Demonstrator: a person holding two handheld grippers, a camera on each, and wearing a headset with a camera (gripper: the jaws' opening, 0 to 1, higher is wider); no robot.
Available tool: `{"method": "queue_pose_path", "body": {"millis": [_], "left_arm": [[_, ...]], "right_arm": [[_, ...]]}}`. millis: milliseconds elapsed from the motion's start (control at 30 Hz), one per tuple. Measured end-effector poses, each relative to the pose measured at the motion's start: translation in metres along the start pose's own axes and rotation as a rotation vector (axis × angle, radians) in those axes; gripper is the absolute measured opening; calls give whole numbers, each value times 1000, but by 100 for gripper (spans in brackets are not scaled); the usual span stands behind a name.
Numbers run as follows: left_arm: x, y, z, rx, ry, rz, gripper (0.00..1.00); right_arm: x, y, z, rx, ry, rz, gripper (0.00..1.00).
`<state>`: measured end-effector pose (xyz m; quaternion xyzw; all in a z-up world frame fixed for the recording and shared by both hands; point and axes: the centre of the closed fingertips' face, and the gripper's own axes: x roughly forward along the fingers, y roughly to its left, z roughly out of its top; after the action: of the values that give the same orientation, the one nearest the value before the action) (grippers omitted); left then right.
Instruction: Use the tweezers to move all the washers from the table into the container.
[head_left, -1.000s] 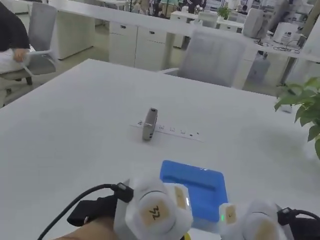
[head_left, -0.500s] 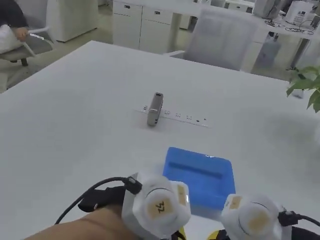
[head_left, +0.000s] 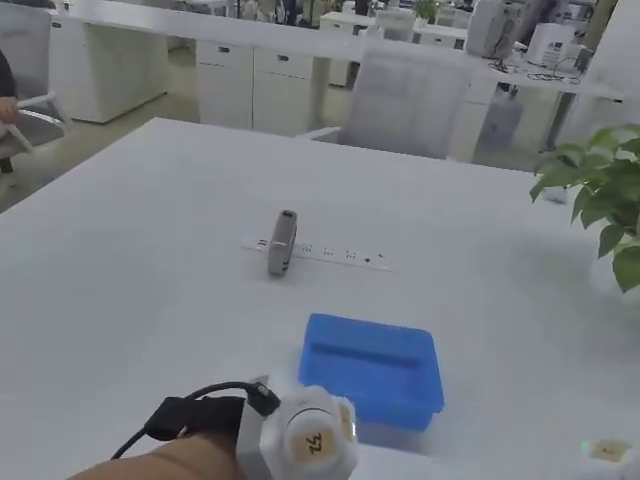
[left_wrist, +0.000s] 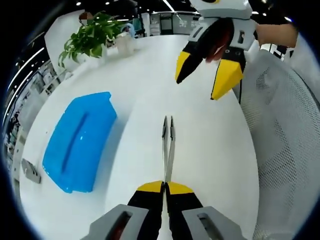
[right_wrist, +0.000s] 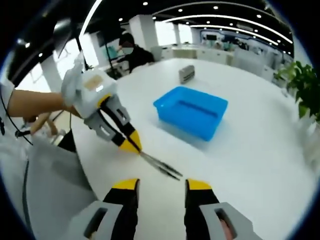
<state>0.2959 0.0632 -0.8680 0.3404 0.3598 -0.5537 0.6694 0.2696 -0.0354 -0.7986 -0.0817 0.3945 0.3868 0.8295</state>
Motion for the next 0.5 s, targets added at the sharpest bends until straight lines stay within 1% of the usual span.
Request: {"method": "queue_pose_path", "body": {"millis": [33, 67, 133, 167, 200, 233, 267, 300, 367, 400, 433, 467, 500], "left_arm": [[0, 0, 2, 8, -11, 5, 0], [-1, 1, 1, -7, -3, 12, 0], [-2, 2, -1, -10, 8, 35, 0], [-3, 4, -3, -21, 14, 45, 3], [-5, 5, -4, -50, 14, 58, 7], [-9, 5, -3, -108, -9, 73, 11], [-12, 7, -2, -156, -22, 88, 16], [-17, 8, -1, -185, -32, 92, 20], [-28, 16, 0, -248, -65, 155, 25], [-34, 18, 1, -305, -90, 178, 30], [-37, 18, 2, -326, -105, 182, 37], [-44, 18, 6, -377, -150, 203, 46], [-48, 19, 7, -403, -174, 218, 56]], "right_arm": [[-3, 1, -1, 4, -4, -2, 33], [-3, 2, -1, 5, -7, -3, 34], [-4, 3, 0, -6, -11, -3, 35], [-5, 3, 0, -14, -12, -9, 36], [-5, 3, 1, -19, -13, -11, 38], [-6, 3, 2, -22, -18, -13, 39], [-6, 2, 5, -21, -28, -17, 40], [-7, 2, 7, -17, -38, -18, 41], [-7, 0, 11, -8, -55, -20, 43], [-8, -1, 13, -8, -63, -25, 45], [-8, -2, 14, -7, -67, -28, 46], [-10, -4, 17, -3, -82, -41, 48], [-11, -5, 19, -1, -93, -48, 51]]}}
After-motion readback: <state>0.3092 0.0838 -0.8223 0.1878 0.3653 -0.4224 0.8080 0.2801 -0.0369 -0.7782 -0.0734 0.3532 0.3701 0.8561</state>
